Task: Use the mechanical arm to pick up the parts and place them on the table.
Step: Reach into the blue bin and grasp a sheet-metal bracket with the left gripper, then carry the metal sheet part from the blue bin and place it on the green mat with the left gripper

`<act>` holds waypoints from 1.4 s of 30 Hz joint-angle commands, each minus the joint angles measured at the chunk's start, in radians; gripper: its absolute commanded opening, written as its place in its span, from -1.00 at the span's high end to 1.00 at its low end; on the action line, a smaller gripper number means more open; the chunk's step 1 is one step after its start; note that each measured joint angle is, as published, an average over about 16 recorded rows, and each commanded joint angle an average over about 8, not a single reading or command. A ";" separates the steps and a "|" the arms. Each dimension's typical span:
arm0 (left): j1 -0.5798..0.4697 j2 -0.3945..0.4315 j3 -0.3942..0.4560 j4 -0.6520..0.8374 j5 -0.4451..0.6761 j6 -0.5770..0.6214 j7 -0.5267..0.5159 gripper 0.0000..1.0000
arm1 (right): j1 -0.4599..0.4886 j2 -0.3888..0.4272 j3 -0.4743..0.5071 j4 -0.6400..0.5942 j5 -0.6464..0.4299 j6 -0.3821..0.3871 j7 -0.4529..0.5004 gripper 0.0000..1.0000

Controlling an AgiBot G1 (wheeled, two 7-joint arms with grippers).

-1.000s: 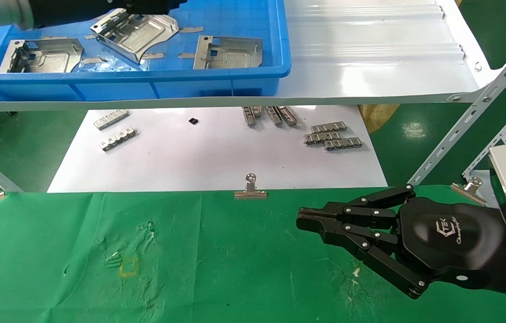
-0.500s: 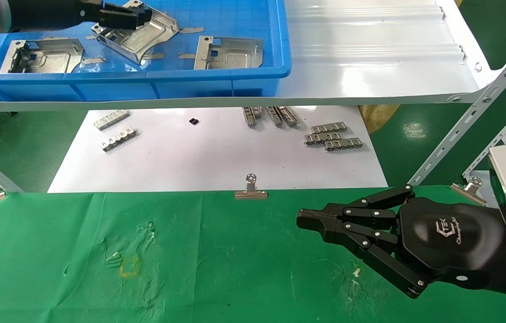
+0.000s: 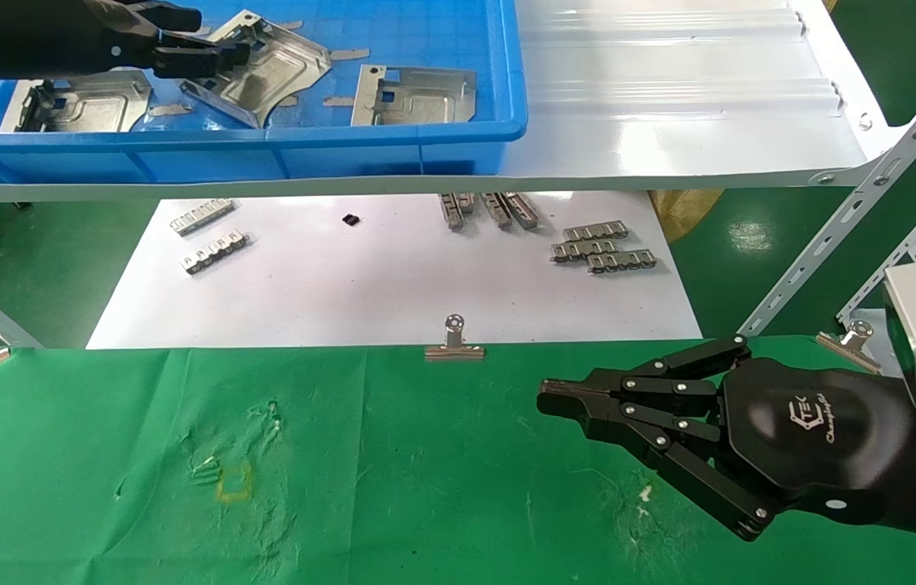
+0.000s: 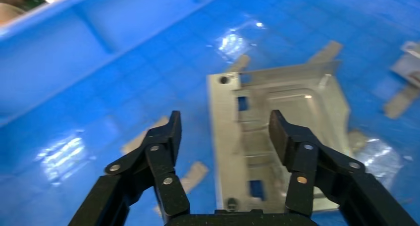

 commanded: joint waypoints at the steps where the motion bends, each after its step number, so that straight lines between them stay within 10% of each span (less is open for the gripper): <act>1: 0.000 -0.003 -0.001 0.002 -0.001 -0.013 0.010 1.00 | 0.000 0.000 0.000 0.000 0.000 0.000 0.000 0.77; 7: -0.003 0.003 0.005 0.014 0.008 -0.043 0.011 1.00 | 0.000 0.000 0.000 0.000 0.000 0.000 0.000 -0.49; 11: -0.003 0.007 0.006 0.020 0.009 -0.069 0.008 1.00 | 0.000 0.000 0.000 0.000 0.000 0.000 0.000 -0.99; 19: -0.014 -0.011 -0.018 -0.007 -0.025 -0.073 0.037 1.00 | 0.000 0.000 0.000 0.000 0.000 0.000 0.000 -1.00; 33: -0.035 -0.134 -0.085 -0.121 -0.162 0.539 0.203 1.00 | 0.000 0.000 0.000 0.000 0.000 0.000 0.000 -1.00; 42: 0.119 -0.247 -0.021 -0.370 -0.295 0.599 0.265 1.00 | 0.000 0.000 0.000 0.000 0.000 0.000 0.000 -1.00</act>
